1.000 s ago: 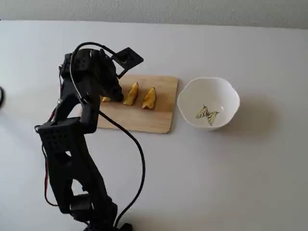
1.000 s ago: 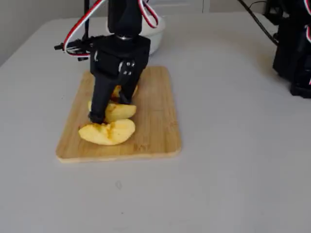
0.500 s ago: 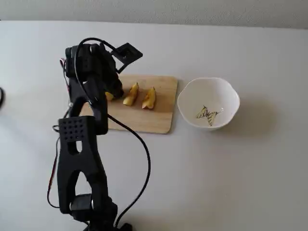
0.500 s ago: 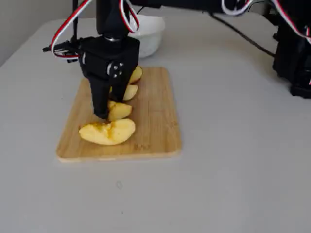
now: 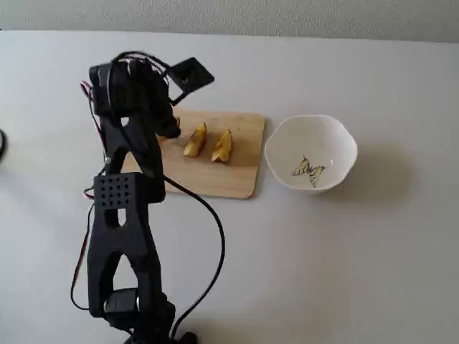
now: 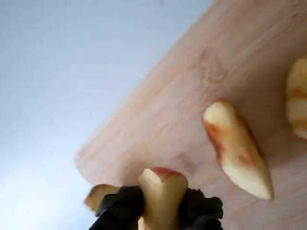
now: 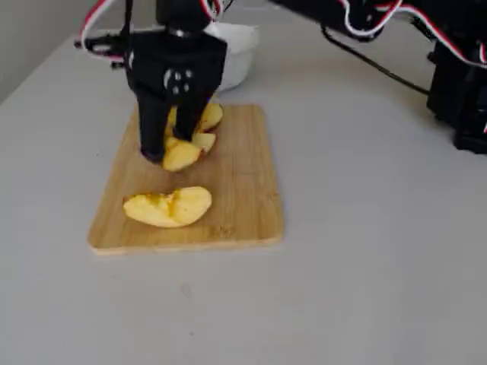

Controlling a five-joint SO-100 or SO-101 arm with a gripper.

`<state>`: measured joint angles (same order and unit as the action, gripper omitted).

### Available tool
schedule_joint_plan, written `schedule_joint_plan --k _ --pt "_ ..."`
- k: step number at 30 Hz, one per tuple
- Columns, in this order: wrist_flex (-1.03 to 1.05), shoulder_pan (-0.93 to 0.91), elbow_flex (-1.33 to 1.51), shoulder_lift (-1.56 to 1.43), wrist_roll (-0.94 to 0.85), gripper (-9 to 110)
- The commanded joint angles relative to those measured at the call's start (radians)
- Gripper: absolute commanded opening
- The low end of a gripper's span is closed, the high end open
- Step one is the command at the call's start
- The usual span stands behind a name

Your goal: Pick up the third from the right apple slice from the cutting board and place it into the bowl

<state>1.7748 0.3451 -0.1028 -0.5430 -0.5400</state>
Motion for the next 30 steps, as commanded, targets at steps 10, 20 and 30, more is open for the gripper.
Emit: schedule_joint_plan --k 10,20,30 --pt "0.034 -0.594 0.003 -0.33 0.0 0" --pt "0.032 -0.695 -0.006 -0.092 -0.054 1" --pt "0.029 -0.69 -0.009 -0.063 -0.071 31"
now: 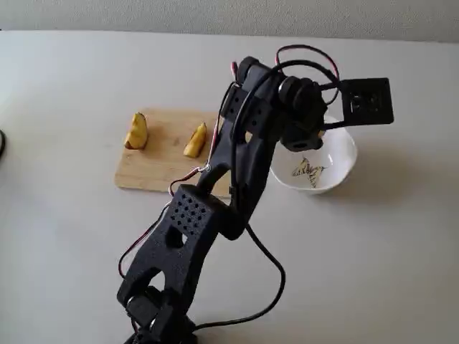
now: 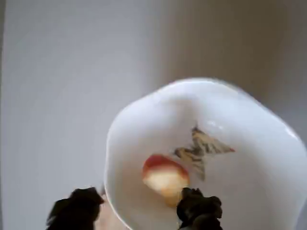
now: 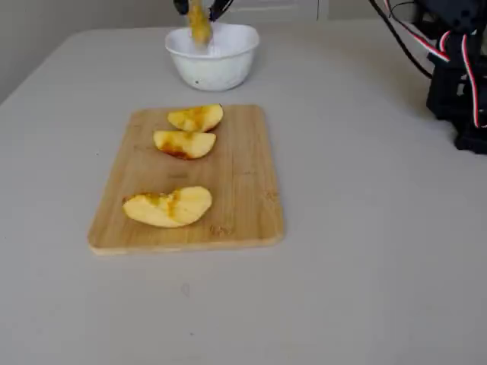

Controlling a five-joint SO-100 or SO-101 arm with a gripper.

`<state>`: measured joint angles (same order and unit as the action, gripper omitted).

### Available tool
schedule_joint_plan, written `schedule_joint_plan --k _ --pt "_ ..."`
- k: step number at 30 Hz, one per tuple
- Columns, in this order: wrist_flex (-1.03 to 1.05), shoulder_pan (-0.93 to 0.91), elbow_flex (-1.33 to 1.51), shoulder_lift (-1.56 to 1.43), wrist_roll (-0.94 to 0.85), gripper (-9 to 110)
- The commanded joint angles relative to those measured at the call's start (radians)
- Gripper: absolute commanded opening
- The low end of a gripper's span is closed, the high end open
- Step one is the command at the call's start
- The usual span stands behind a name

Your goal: Pick up the third from the right apple slice from the cutting board and place it into the bowl

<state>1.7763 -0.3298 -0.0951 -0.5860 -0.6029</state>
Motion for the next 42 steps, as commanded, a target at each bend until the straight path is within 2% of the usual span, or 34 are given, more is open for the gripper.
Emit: schedule_joint_plan --k 1,4,9,21,25,30,33,38,42 --pt "0.028 -0.014 -0.018 -0.026 -0.008 31" --pt "0.029 0.006 -0.02 -0.081 -0.003 27" --pt "0.035 0.098 -0.008 -0.319 0.075 0" --pt "0.032 0.43 0.193 -1.269 0.308 0" --pt "0.031 0.454 0.437 -1.612 0.437 0" --pt "0.006 0.508 0.804 -2.02 0.465 0" --pt "-0.051 0.523 1.143 -2.244 0.443 0" --pt "-0.27 0.499 1.818 -2.637 0.43 0" --pt "-0.302 0.459 2.138 -2.73 0.488 0"
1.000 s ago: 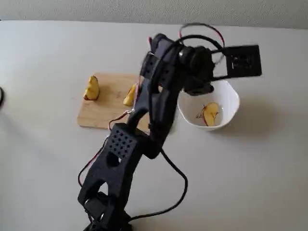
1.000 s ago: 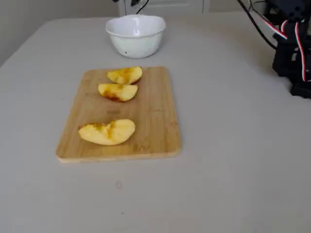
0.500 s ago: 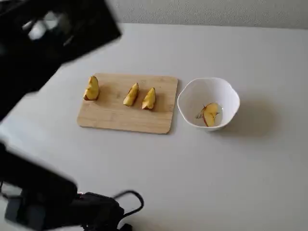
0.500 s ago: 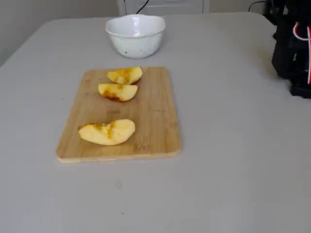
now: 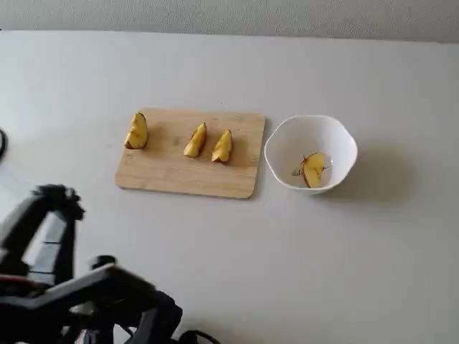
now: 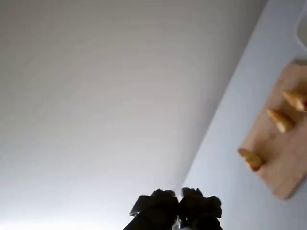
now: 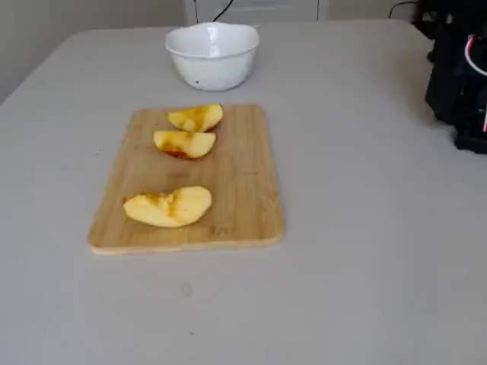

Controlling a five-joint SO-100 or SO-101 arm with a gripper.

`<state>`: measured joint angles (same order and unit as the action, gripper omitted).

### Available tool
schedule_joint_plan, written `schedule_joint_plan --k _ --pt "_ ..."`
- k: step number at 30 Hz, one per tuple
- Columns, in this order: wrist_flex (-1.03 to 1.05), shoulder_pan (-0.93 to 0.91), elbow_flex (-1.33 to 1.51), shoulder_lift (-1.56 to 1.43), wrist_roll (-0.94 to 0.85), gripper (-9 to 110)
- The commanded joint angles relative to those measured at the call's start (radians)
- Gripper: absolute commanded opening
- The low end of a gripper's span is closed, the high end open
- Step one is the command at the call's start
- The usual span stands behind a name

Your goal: Pick up the third from the right apple slice from the cutting board and place it into the bowl

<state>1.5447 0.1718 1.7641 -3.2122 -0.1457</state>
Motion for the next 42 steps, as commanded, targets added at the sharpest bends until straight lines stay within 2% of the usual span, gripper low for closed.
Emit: schedule_joint_plan --k 1,10,17,26,42 --pt "-0.094 -0.066 0.356 -0.112 0.038 0" --pt "-0.36 -0.167 1.0 -0.112 -0.008 0" --pt "-0.416 -0.137 1.255 -0.112 -0.011 0" --pt "-0.411 -0.069 1.266 -0.112 0.055 0" --pt "-0.411 -0.091 1.266 -0.112 0.083 0"
